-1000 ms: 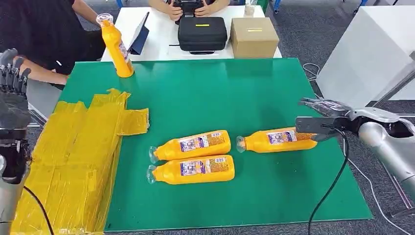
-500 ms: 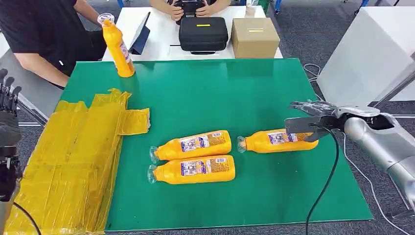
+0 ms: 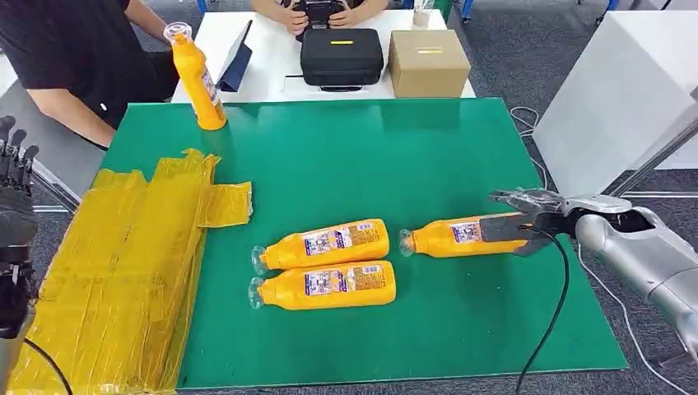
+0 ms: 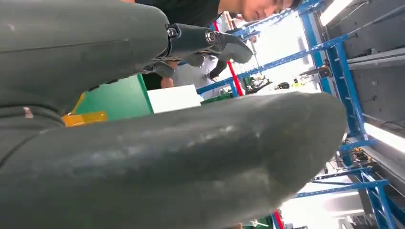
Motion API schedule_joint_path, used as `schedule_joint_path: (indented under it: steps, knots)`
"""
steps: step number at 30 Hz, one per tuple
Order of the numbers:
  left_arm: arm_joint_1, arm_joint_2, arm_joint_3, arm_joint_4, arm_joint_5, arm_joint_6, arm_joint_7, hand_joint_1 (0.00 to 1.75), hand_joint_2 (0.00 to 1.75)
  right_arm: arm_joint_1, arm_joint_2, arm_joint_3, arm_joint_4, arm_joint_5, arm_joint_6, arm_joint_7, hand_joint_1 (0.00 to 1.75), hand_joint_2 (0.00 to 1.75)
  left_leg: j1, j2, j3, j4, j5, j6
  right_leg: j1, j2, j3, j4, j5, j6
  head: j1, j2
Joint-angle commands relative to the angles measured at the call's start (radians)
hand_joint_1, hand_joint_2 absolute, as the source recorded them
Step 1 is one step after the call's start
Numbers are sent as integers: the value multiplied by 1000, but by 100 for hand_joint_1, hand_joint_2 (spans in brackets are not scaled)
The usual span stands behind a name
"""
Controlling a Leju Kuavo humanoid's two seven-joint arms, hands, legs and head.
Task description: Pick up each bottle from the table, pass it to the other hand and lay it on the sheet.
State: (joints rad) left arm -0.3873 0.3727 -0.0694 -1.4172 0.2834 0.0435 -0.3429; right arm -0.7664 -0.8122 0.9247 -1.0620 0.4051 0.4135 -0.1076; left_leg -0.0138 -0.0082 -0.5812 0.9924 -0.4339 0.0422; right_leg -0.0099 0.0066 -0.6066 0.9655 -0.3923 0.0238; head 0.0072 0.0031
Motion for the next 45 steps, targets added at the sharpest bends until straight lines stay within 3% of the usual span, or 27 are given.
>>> schedule_joint_path:
  steps: [1, 4, 9, 14, 27, 32, 33, 34, 35, 36, 45]
  knots:
    - [-58, -1, -13, 75, 11, 5, 4, 0, 0, -44, 45, 58, 89, 18, 26, 4, 0, 175, 1, 0, 4, 0, -1, -3, 1, 0, 4, -1, -1, -1, 0, 0]
    - [-134, -4, -52, 117, 6, -7, 24, 0, 0, -58, 29, 83, 116, 24, 48, 2, 0, 175, 2, 1, 5, 1, -2, -4, 1, 0, 5, 0, -2, -1, 0, 0]
    - [-145, 9, -59, 127, 19, 0, 20, 0, 0, 57, -67, 73, 71, -8, -28, -6, 0, 175, 1, -5, 4, 0, 0, -2, 1, -5, 5, -1, -2, -1, 0, 0]
    - [-138, 12, -61, 131, 23, 1, 17, 0, 0, 65, -60, 59, 68, 2, -42, -3, 0, 175, 1, -1, 7, -1, -2, -3, 1, -2, 9, -2, -3, -1, 0, 0]
    - [-182, 0, -74, 165, 36, 8, 18, 0, 0, 106, 74, 11, 177, 116, -78, -10, 0, 175, 2, 0, 7, -1, -1, -4, 2, -1, 8, -2, -2, -2, 0, 0]
    - [-132, 15, -50, 136, 48, 11, 13, 0, 0, 85, 148, 17, 240, 158, -75, -21, 0, 175, 2, 4, 6, -2, -1, -2, 2, 3, 5, -2, 0, -1, 0, 0]
    - [-126, 16, -47, 133, 48, 11, 12, 0, 0, 85, 156, 19, 247, 161, -76, -20, 7, 175, 2, 5, 8, -2, -1, -3, 2, 3, 7, -3, -1, -1, 0, 0]
    - [-124, 14, -41, 129, 48, 12, 12, 0, 0, 81, 178, 19, 269, 167, -77, -27, 30, 175, 2, 4, 5, -2, 0, -2, 2, 3, 5, -2, 0, -1, 0, 0]
    - [-124, 14, -40, 129, 48, 12, 12, 0, 0, 81, 182, 20, 270, 168, -77, -27, 154, 175, 3, 5, 8, -2, -1, -3, 2, 3, 8, -3, 0, -1, 0, 0]
    - [-128, 13, -39, 129, 47, 13, 12, 0, 0, 77, 188, 22, 277, 172, -76, -25, 175, 175, 2, 5, 6, -2, 0, -2, 2, 3, 5, -2, 0, -1, 0, 0]
    - [-144, 10, -40, 139, 47, 10, 15, 0, 0, 73, 189, 21, 290, 176, -78, -28, 175, 175, 3, 5, 10, -1, -1, -4, 2, 1, 11, -2, -1, -2, 0, 0]
